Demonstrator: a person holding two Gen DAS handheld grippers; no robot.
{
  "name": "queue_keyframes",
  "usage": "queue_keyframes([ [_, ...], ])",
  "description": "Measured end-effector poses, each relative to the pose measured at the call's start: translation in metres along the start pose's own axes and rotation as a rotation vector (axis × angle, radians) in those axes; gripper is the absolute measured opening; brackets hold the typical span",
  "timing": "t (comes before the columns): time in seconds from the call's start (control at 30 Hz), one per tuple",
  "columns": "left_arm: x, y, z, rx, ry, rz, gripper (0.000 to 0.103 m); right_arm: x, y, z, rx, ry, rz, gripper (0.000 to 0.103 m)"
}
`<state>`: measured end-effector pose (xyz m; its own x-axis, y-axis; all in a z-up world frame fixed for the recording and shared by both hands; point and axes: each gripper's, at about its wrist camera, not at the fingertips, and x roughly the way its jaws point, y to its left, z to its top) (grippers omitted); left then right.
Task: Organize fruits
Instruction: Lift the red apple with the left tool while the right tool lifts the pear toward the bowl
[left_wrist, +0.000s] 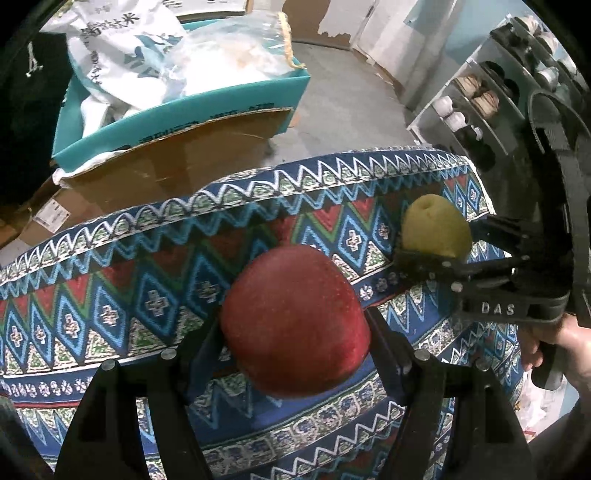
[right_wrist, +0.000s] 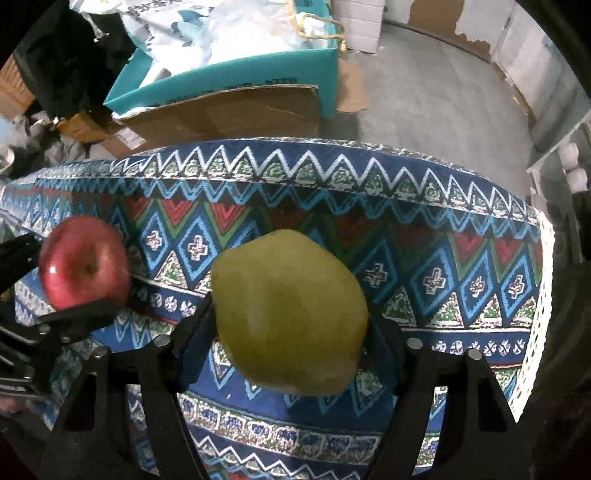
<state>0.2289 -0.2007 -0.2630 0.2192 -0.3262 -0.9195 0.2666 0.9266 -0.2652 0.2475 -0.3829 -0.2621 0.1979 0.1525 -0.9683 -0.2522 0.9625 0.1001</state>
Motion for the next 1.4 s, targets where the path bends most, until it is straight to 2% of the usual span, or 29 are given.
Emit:
queue_keyframes([
  [0.3,-0.014,0.005,-0.005,0.003,-0.018,0.014,0.075,-0.007,0.005,-0.005,0.019,-0.009,-0.027,0.069],
  [0.67,-0.043,0.01,-0.016,0.018,-0.051,0.042,0.075,-0.044,0.032,-0.013,-0.012,-0.073,-0.035,0.069],
  [1.4,-0.147,0.027,-0.052,0.058,-0.168,0.085,0.075,-0.137,0.107,-0.026,-0.106,-0.237,0.006,0.069],
])
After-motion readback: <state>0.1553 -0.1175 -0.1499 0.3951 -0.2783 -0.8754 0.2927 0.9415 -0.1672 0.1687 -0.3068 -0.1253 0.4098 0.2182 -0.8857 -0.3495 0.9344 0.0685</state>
